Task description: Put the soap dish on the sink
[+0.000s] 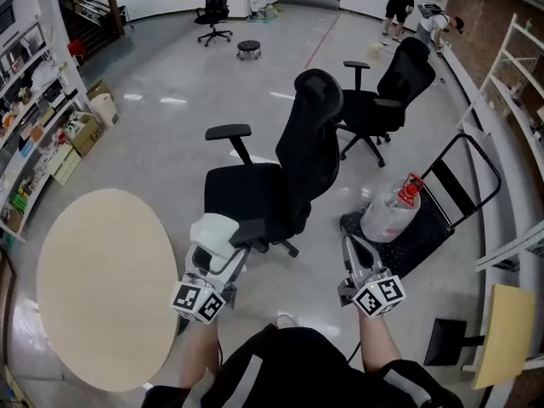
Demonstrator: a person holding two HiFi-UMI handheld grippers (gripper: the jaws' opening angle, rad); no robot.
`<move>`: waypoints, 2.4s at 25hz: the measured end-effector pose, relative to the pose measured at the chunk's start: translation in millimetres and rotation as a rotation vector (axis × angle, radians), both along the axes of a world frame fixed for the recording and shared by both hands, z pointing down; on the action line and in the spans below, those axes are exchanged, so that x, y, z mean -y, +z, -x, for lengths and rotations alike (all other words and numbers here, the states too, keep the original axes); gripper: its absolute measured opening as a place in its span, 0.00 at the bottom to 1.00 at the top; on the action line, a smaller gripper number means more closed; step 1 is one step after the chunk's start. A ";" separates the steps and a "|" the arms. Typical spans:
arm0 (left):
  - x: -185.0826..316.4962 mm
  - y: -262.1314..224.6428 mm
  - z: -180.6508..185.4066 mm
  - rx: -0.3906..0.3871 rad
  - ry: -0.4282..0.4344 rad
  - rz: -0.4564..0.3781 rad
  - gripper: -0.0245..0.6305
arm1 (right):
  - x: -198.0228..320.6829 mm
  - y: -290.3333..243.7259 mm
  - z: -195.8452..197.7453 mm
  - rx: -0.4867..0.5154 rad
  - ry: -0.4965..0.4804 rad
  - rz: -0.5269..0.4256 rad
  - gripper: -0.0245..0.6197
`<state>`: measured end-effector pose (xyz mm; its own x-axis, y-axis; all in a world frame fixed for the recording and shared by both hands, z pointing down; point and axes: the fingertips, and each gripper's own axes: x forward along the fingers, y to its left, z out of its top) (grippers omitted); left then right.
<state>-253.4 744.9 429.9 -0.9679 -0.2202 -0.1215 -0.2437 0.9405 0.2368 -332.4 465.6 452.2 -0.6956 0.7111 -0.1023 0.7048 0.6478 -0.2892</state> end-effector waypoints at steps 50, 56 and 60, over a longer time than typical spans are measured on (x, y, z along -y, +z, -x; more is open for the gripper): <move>475.8 -13.6 25.2 0.060 0.833 -0.004 0.74 | 443.4 1.4 -184.9 0.046 0.810 0.059 0.05; 558.1 -5.2 10.4 0.052 0.961 -0.025 0.74 | 504.2 7.2 -229.8 0.035 0.933 0.067 0.05; 605.0 -5.9 -7.2 0.028 1.052 -0.024 0.74 | 536.6 7.7 -263.8 0.030 1.024 0.082 0.05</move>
<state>-246.2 139.8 424.0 -0.2867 -0.9451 -0.1569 -0.9404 0.2464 0.2342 -68.6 -71.0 459.8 -0.9610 -0.2317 -0.1508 -0.1671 0.9215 -0.3506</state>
